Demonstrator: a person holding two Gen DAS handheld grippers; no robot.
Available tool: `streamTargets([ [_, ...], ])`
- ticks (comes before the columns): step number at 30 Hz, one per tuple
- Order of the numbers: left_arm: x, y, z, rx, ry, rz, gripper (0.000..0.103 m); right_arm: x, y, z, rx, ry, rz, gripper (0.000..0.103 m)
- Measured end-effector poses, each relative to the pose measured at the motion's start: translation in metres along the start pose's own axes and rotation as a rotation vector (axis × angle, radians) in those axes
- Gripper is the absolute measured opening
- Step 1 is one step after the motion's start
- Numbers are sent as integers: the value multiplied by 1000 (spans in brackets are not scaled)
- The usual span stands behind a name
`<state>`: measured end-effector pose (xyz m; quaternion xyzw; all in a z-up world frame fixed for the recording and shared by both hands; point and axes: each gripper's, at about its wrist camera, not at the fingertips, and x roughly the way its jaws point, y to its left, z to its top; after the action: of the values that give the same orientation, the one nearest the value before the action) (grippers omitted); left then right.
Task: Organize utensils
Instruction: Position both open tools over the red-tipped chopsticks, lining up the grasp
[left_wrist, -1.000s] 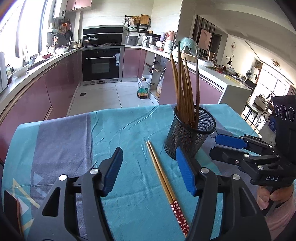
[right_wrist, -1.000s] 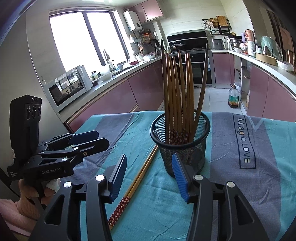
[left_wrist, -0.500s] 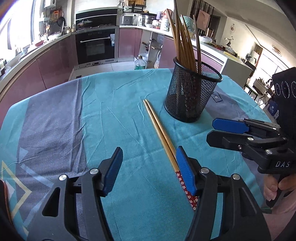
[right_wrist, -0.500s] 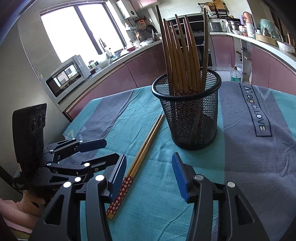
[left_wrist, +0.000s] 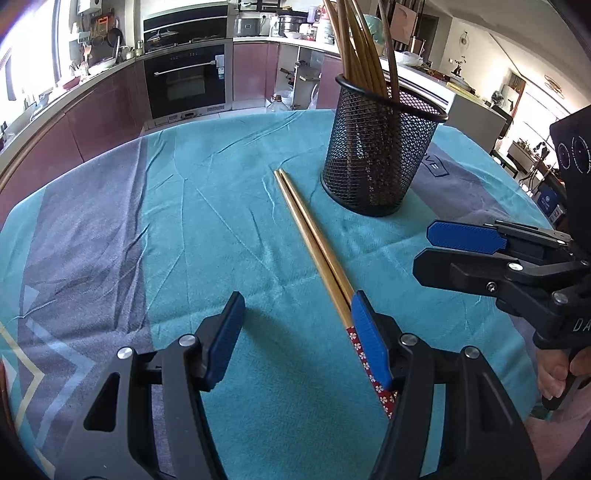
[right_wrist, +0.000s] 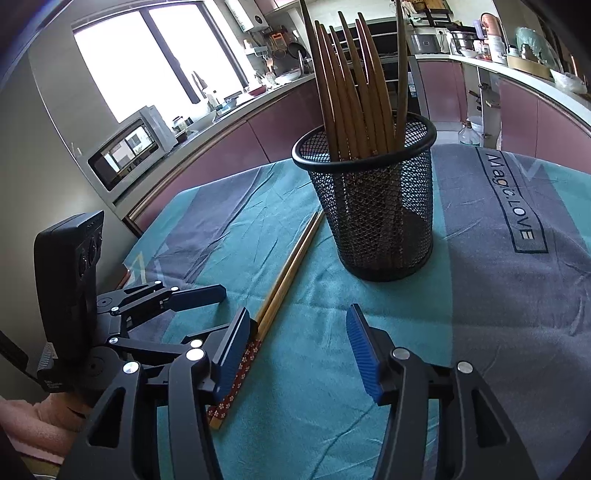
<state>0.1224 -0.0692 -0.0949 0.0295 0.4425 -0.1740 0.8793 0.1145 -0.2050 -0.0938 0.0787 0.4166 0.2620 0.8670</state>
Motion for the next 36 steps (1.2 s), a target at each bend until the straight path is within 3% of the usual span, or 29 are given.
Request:
streamTargets([
  [15, -7, 7, -11, -14, -6, 19, 47, 13, 4, 2, -3, 24, -11, 52],
  [36, -15, 10, -27, -60, -1, -30, 32, 55, 39, 6, -141, 97, -128, 19],
])
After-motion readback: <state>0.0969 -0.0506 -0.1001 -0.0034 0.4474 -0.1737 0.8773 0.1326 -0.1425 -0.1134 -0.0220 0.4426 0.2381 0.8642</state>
